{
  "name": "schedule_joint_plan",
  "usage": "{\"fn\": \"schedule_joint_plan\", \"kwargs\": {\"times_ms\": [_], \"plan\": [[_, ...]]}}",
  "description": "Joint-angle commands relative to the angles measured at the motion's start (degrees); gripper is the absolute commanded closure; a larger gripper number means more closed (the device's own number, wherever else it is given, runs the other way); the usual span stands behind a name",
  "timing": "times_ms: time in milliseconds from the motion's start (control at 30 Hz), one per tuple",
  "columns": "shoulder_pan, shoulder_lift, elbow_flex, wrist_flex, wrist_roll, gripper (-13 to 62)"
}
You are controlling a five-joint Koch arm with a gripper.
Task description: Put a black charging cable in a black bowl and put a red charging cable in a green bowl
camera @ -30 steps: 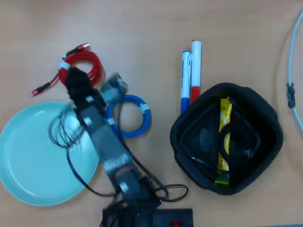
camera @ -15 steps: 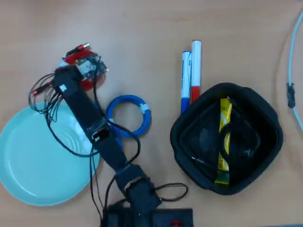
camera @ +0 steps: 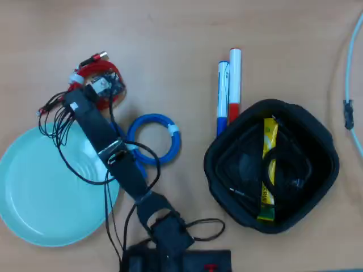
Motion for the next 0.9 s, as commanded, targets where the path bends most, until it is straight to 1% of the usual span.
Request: {"fn": "schedule_joint_plan", "kwargs": {"times_ms": [0, 167, 300, 333, 367, 400, 500, 533, 567, 600, 667, 867], "plan": [[-0.1, 0.4, -4.5, 0.1, 2.7, 23.0], [0.5, 0.4, -5.1, -0.4, 4.6, 23.1], [1.1, -0.4, -5.1, -0.4, 6.0, 24.5], [1.3, -0.5, -5.2, -0.4, 6.4, 25.9], [1.5, -0.5, -5.3, -0.4, 6.6, 29.1], [1.6, -0.4, -5.4, -0.4, 6.7, 34.2], [1.8, -0.4, -5.5, -1.7, 7.6, 58.4], [2.0, -0.4, -5.5, -2.5, 8.2, 59.3], [2.3, -0.4, -5.5, -3.0, 8.8, 55.8], [2.3, -0.2, -5.5, -3.3, 9.1, 54.6], [2.5, 0.1, -5.6, -3.6, 9.3, 56.1], [4.4, 1.0, -5.6, -7.7, 7.6, 56.0]]}}
